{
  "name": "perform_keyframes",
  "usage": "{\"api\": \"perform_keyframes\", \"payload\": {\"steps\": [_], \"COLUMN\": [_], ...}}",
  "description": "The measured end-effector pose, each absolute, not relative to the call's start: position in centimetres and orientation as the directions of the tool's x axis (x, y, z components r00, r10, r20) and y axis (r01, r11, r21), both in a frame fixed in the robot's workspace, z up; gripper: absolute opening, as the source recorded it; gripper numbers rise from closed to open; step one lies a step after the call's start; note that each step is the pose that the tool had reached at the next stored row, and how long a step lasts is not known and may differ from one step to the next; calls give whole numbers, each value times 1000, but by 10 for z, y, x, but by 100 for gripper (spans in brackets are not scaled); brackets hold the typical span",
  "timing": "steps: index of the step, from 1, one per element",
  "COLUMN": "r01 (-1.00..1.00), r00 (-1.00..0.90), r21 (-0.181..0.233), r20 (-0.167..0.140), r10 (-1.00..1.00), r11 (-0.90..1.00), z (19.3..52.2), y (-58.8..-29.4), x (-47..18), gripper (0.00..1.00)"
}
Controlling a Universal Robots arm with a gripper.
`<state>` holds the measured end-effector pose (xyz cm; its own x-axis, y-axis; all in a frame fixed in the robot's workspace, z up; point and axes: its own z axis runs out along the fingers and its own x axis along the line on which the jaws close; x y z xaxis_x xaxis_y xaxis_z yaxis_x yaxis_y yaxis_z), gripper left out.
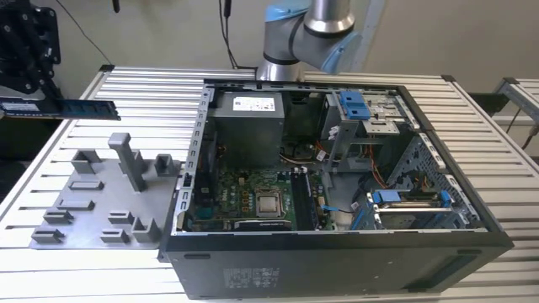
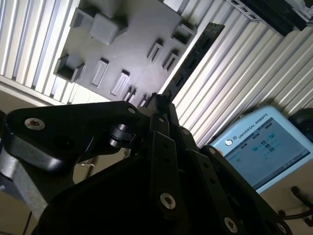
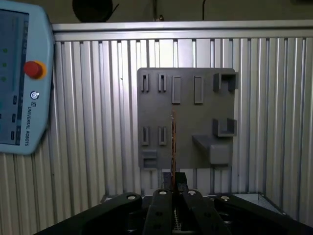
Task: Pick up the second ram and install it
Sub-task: 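Pick up the second ram and move it above second insertion slot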
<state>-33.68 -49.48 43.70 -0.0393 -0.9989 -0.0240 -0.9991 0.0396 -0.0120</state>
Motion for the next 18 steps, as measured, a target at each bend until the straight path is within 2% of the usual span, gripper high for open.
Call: {"api": "perform_keyframes", "payload": {"steps": [18], "r01": [-999], "r00": [-39], "r21": [-10], "r20": [-24], "r10": [-999], "r11": [40], "z": [437], "y": [-495], "x": [-293], "gripper": [14]}}
